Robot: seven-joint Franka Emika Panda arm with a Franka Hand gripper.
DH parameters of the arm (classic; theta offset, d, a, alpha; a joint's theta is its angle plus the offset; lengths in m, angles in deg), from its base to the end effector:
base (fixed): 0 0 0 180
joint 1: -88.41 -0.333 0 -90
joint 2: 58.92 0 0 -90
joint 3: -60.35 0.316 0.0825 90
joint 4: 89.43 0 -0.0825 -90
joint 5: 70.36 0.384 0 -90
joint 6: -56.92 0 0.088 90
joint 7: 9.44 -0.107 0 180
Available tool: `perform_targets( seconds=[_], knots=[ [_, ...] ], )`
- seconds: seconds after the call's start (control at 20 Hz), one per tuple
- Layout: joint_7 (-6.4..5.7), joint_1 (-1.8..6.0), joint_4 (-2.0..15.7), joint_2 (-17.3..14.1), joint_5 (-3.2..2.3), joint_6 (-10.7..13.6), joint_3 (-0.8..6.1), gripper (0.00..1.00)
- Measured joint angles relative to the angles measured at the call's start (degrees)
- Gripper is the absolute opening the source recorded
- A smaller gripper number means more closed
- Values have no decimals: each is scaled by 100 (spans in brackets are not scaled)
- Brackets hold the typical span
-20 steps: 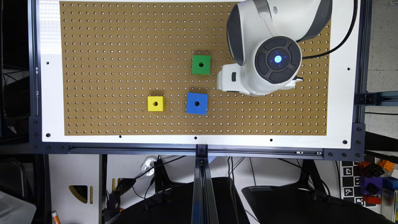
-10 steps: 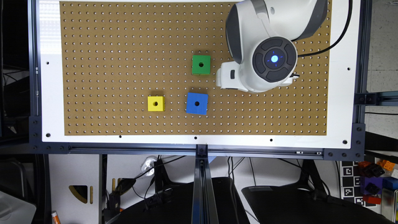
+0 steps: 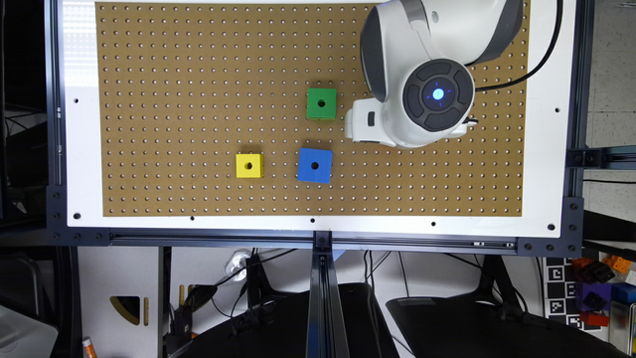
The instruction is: Pick up pink block.
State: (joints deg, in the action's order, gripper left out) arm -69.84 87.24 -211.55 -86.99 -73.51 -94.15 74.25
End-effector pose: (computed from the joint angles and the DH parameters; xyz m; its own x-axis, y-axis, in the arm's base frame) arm 0.5553 0.1521 0.1833 0.7163 -0.6954 -0.0581 -0.6978 -0.7129 -0.0700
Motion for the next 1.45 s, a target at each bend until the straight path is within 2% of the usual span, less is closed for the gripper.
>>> perform_targets(
  seconds=[0.25, 0.4, 0.5, 0.65, 1.0, 1.45],
  knots=[
    [0, 0, 4, 180, 0, 145, 0, 0],
    [-16, 0, -4, 631, 1, 608, 24, 0],
    [-28, 0, -4, 838, 2, 808, 45, 0],
    [-34, 0, -5, 1255, 34, 1212, 73, 0],
    [-40, 0, 14, 1888, 69, 1785, 108, 0],
    [-43, 1, 10, 1933, 69, 1831, 118, 0]
  ],
)
